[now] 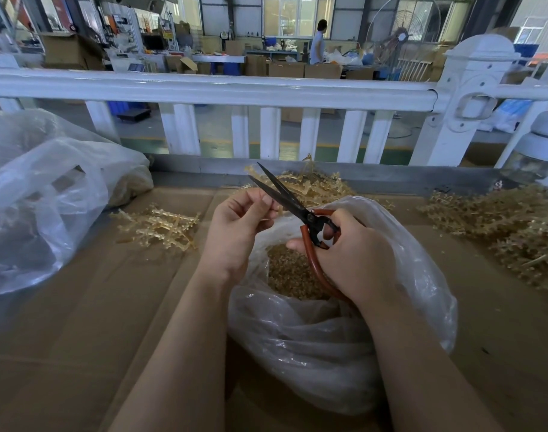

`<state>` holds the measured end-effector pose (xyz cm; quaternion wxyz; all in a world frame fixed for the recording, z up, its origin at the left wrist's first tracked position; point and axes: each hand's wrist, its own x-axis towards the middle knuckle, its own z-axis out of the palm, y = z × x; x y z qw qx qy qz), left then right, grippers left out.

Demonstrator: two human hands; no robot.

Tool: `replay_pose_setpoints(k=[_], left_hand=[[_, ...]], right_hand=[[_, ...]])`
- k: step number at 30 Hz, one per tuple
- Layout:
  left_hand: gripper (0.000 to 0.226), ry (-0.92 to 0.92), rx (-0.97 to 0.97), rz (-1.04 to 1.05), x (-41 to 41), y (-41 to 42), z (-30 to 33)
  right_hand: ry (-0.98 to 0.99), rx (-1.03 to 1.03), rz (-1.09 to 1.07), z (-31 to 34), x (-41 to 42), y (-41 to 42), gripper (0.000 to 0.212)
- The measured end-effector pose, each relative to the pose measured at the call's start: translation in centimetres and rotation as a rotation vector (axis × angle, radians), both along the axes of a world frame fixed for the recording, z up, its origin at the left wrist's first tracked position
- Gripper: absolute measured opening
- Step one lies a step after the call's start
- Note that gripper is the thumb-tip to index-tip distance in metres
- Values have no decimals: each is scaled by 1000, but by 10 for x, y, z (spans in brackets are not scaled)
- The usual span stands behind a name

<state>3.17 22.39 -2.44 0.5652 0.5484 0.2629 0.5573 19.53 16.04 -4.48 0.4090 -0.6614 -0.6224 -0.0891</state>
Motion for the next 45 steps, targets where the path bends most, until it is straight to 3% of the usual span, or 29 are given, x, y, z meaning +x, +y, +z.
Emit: replay_pose_setpoints(k=[6,16,21,33,42,45], left_hand=[[14,127,85,66,2,-3,0],[17,227,110,128,1,-3,1],[16,201,97,111,1,-3,2],[18,119,86,36,2,0,1],[10,69,60,25,0,-2,2],[26,-17,-26,-3,-2,-3,5]], right_hand=[[-7,-81,1,2,1,0,81],[-35,-13,8,3,0,-2,77],[-40,4,-20,3,-1,-2,68],[41,-96,53,2,-1,-1,75],[0,-1,28,0,1,-1,68],[-7,52,26,0,1,-2,60]])
